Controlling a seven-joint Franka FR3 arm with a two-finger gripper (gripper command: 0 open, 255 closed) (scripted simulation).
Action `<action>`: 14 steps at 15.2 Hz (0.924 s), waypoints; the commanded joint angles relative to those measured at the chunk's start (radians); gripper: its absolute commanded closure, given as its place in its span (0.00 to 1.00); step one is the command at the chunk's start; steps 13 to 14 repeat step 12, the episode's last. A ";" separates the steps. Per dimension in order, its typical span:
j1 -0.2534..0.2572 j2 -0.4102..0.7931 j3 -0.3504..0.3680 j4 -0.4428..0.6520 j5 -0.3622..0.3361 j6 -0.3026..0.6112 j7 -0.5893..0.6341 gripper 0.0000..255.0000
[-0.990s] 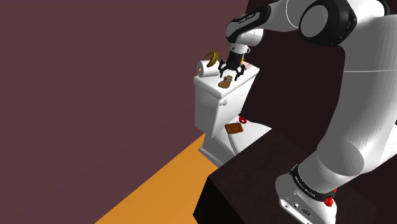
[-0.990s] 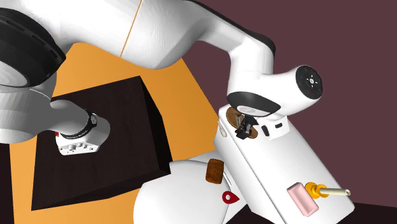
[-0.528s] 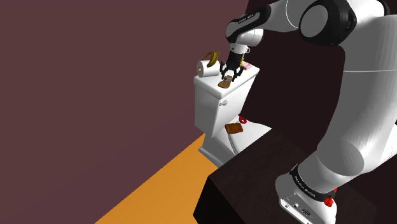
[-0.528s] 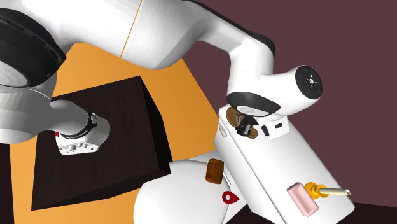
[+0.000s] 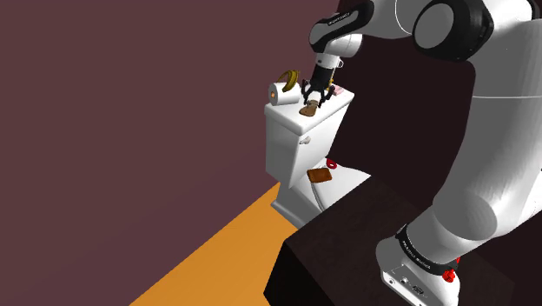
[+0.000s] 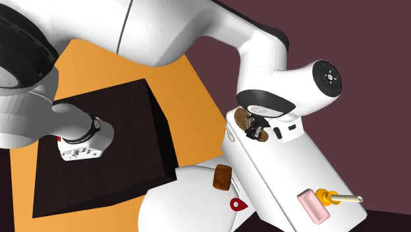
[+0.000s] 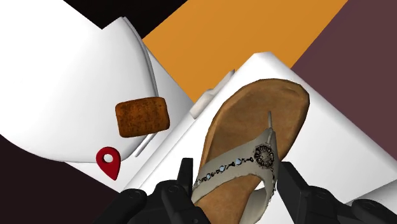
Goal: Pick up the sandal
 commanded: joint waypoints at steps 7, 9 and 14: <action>0.001 -0.043 -0.005 0.042 -0.011 -0.084 0.014 1.00; 0.001 -0.053 -0.006 0.055 -0.014 -0.107 0.018 1.00; 0.001 -0.058 -0.006 0.063 -0.015 -0.119 0.020 1.00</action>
